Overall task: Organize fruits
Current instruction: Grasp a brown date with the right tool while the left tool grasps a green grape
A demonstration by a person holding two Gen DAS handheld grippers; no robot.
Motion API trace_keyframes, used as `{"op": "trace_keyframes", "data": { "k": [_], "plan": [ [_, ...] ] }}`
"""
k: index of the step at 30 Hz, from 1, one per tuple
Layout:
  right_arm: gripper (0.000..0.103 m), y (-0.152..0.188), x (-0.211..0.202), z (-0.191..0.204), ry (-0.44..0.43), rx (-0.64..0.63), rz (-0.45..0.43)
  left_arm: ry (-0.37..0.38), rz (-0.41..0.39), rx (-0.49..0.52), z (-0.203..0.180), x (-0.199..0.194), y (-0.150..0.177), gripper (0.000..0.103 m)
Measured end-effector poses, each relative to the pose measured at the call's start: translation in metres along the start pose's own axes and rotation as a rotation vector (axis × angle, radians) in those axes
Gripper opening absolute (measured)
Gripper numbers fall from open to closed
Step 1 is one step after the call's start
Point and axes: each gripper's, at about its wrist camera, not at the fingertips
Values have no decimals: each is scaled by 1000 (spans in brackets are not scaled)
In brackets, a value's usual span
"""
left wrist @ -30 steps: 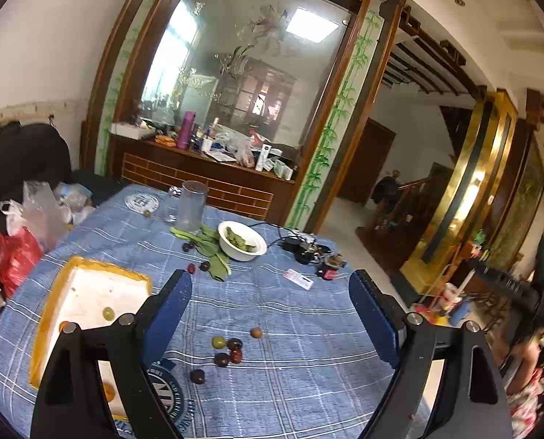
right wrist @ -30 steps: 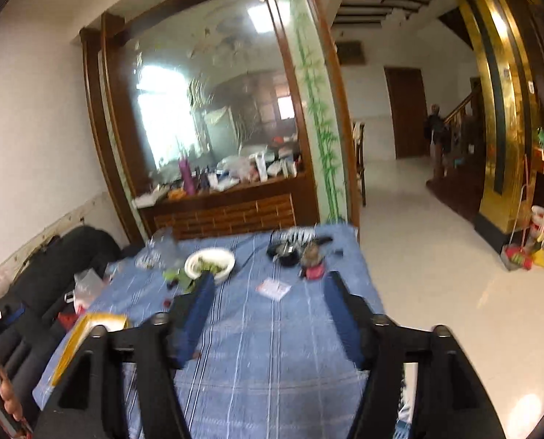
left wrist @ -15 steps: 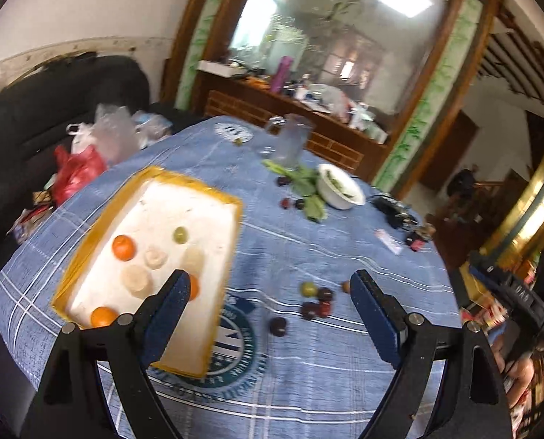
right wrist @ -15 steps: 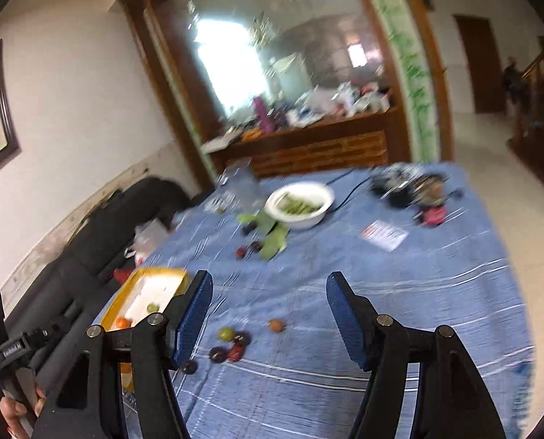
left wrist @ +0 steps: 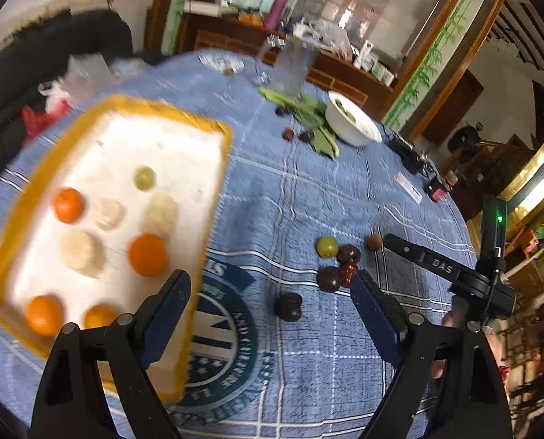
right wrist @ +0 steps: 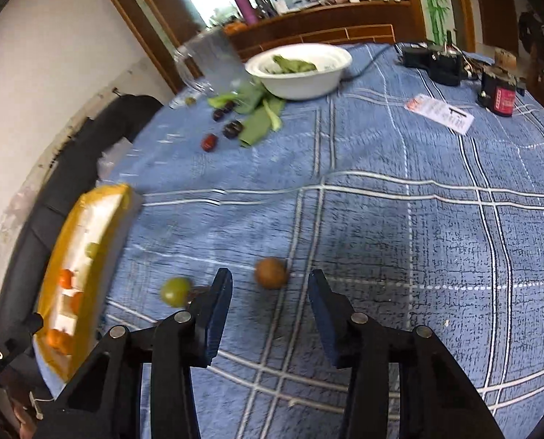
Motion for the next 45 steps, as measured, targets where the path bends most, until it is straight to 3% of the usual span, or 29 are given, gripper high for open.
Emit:
{"op": "trace_keyframes", "data": {
  "k": [3, 5, 7, 11, 12, 18, 23, 26, 33, 35, 37, 45],
  "plan": [
    [46, 0, 10, 3, 29, -21, 10, 28, 30, -4, 0, 18, -5, 87],
    [41, -1, 14, 8, 47, -42, 9, 34, 50, 3, -4, 31, -8, 76],
    [37, -2, 18, 14, 59, -67, 4, 45, 78, 9, -10, 42, -13, 58],
    [30, 0, 21, 20, 79, -102, -15, 71, 106, 22, -25, 61, -21, 56],
    [23, 1, 21, 19, 77, -102, -17, 71, 107, 27, -29, 65, -23, 56],
    [23, 3, 16, 10, 53, -75, -29, 80, 148, 68, -49, 100, -33, 55],
    [23, 4, 11, 6, 29, -58, -31, 64, 180, 118, -58, 123, -32, 39],
    [23, 4, 10, 3, 26, -47, -30, 63, 154, 136, -59, 123, -31, 30],
    [23, 5, 10, 4, 38, -53, -38, 7, 113, 194, -68, 124, -31, 29],
    [23, 5, 9, 4, 32, -52, -47, 5, 99, 223, -72, 121, -28, 18],
    [23, 6, 6, 4, 28, -51, -60, -8, 83, 247, -75, 117, -25, 17],
    [23, 6, -3, 0, -2, -30, -87, 65, 60, 152, -55, 94, -27, 17]
  ]
}}
Point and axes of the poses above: each gripper's, at about its wrist camera, not at the fingertips, and x roughly the way its jaws point, z to its left, y to its underside, and after that the axes turned 3 degrees about z, right-handed
